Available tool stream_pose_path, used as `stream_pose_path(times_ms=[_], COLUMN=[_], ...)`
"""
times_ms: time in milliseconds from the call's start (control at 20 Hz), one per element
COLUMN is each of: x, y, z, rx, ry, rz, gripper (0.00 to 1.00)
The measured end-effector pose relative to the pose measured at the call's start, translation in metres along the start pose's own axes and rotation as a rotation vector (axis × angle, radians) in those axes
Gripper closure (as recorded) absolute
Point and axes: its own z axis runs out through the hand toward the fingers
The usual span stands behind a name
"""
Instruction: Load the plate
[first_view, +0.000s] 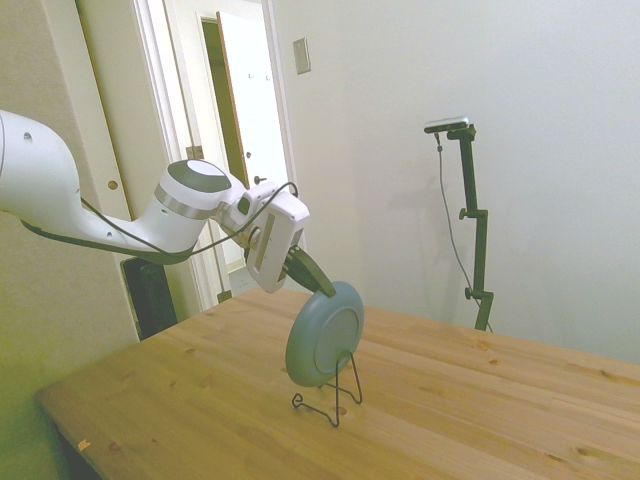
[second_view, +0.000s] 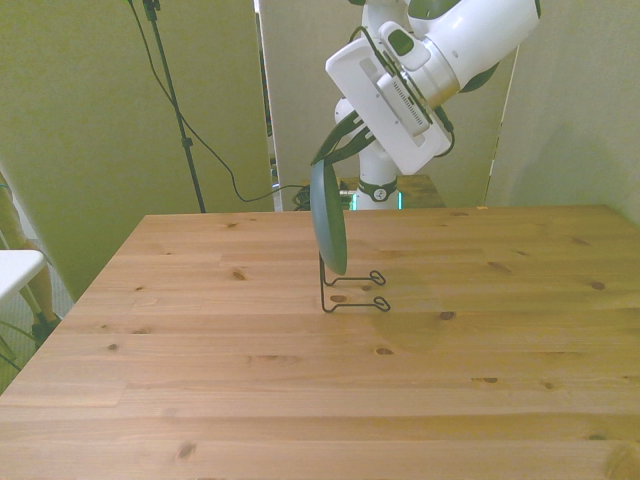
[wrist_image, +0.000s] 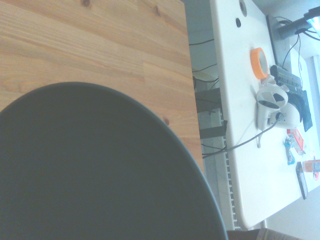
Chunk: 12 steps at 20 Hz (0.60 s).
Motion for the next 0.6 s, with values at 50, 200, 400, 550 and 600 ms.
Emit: stream_pose_path(times_ms=[50,200,400,550,600], x=[-0.002,-0.009,-0.018,-0.026,-0.029], y=[-0.003,-0.013,-0.025,-0.037,-0.041], z=[0.001,0.004,0.01,0.013,0.015], rx=[-0.001,-0.004,-0.007,-0.006,-0.005], ry=[-0.001,-0.005,-0.012,-0.015,-0.016], rz=[-0.002,-0.011,-0.022,-0.028,-0.03], gripper=[1.0,1.0,1.0,1.0,1.0])
